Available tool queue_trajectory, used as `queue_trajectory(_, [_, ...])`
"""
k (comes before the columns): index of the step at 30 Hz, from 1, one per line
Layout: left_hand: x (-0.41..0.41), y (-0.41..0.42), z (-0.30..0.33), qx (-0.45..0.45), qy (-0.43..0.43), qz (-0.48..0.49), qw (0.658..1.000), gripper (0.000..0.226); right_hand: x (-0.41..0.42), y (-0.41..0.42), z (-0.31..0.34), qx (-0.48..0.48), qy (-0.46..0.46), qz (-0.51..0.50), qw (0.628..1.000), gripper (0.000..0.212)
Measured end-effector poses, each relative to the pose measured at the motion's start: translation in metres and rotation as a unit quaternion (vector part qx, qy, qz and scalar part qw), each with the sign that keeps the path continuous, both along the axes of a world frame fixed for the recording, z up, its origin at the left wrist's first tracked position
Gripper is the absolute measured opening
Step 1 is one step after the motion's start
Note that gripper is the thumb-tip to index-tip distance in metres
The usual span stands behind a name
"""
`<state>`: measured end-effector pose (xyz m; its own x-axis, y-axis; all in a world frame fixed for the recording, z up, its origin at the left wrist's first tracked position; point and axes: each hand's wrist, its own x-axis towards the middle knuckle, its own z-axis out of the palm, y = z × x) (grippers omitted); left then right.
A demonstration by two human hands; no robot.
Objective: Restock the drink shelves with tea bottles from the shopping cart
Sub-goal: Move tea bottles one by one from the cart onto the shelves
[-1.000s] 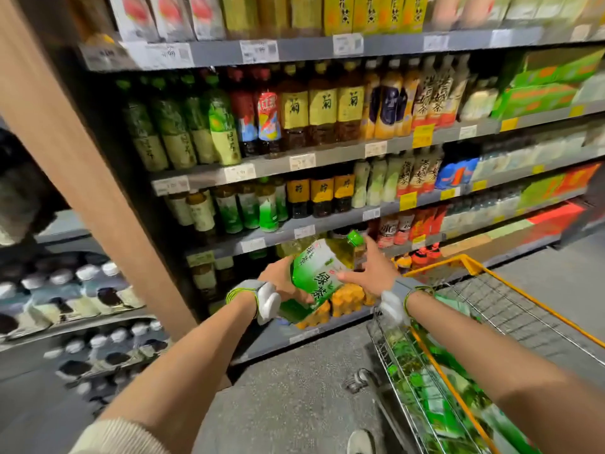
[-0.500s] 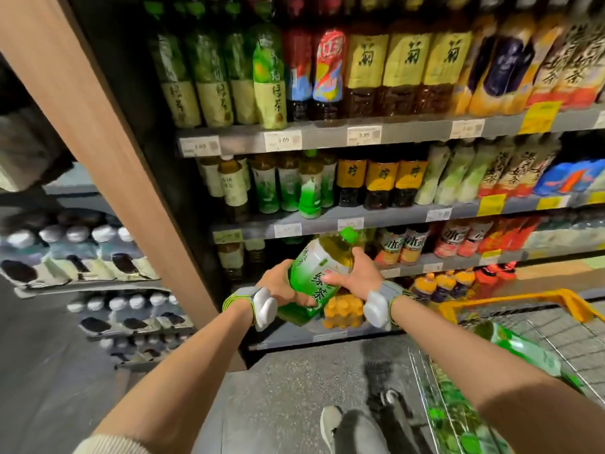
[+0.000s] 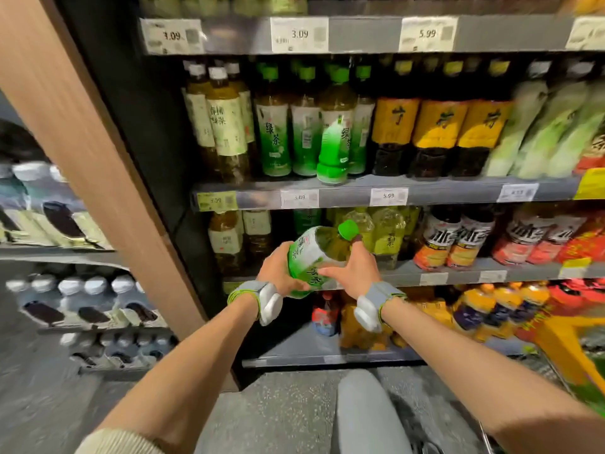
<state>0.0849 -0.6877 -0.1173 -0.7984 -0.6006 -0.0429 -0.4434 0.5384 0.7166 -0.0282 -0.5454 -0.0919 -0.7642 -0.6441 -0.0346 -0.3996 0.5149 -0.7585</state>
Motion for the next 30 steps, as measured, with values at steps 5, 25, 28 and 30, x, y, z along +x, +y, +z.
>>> queue_trajectory(5, [-0.027, -0.025, -0.043, -0.037, 0.062, 0.021, 0.997, 0.087, -0.019, -0.029, -0.047, -0.049, 0.031, 0.0, 0.998, 0.057])
queue_trajectory(25, [-0.131, -0.129, -0.153, 0.077, 0.074, 0.058, 0.993, 0.097, -0.108, -0.136, -0.116, -0.052, 0.133, 0.03, 0.989, 0.039])
queue_trajectory(28, [-0.134, -0.13, -0.153, 0.079, 0.073, 0.06, 0.992, 0.088, -0.117, -0.157, -0.12, -0.035, 0.132, 0.06, 0.989, 0.076])
queue_trajectory(30, [-0.138, -0.132, -0.159, 0.083, 0.087, 0.075, 0.99, 0.095, -0.121, -0.171, -0.12, -0.025, 0.14, 0.078, 0.987, 0.086])
